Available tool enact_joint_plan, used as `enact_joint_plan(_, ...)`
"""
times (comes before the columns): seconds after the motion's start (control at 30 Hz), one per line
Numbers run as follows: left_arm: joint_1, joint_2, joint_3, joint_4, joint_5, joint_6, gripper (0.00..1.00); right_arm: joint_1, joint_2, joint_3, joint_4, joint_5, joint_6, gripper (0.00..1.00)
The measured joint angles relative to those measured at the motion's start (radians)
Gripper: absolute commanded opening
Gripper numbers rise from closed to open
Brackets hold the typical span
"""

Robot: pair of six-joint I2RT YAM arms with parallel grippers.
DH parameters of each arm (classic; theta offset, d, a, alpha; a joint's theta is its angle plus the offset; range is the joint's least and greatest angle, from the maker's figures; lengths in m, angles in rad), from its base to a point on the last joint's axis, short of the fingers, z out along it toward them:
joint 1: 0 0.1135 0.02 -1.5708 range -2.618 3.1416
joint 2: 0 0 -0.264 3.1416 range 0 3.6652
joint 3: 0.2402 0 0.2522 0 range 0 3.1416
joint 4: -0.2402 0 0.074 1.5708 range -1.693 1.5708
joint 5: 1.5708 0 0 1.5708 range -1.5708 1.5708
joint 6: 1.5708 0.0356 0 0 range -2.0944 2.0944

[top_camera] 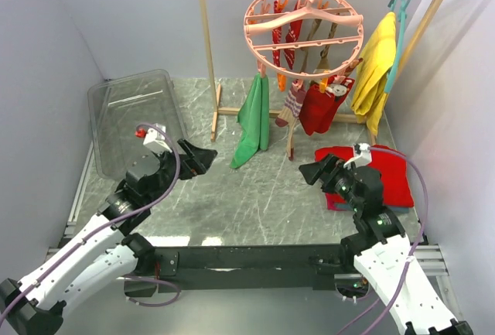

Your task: Remove the socks clipped to the hanger

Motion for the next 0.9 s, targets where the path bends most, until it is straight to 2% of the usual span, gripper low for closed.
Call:
enact_joint_plan(0.23, 0.0, -0.085, 0.0, -0.041, -0.091, 0.0, 0.96, -0.001, 0.081, 0.084, -0.025, 0.031, -0.12, 1.0)
enact_joint_plan(0.4, 0.0, -0.064, 0.0, 0.015, -0.044, 0.008, 0.97, -0.001, 0.204, 0.157, -0.002, 0.056, -0.155, 1.0)
enact_joint_plan(0.53, 0.0, 0.079, 0.042, 0.096, 0.023, 0.029, 1.0, -0.001, 0.331, 0.244, 0.032, 0.077, -0.171, 1.0)
enact_joint_plan(0.7, 0.0, 0.346, 0.204, 0.16, 0.126, 0.086, 0.86, 0.005, 0.488, 0.383, 0.067, 0.098, -0.208, 0.99)
enact_joint_plan(0.9, 0.0, 0.53, 0.315, 0.244, 0.276, 0.139, 0.73, 0.016, 0.604, 0.496, 0.14, 0.1, -0.278, 0.86)
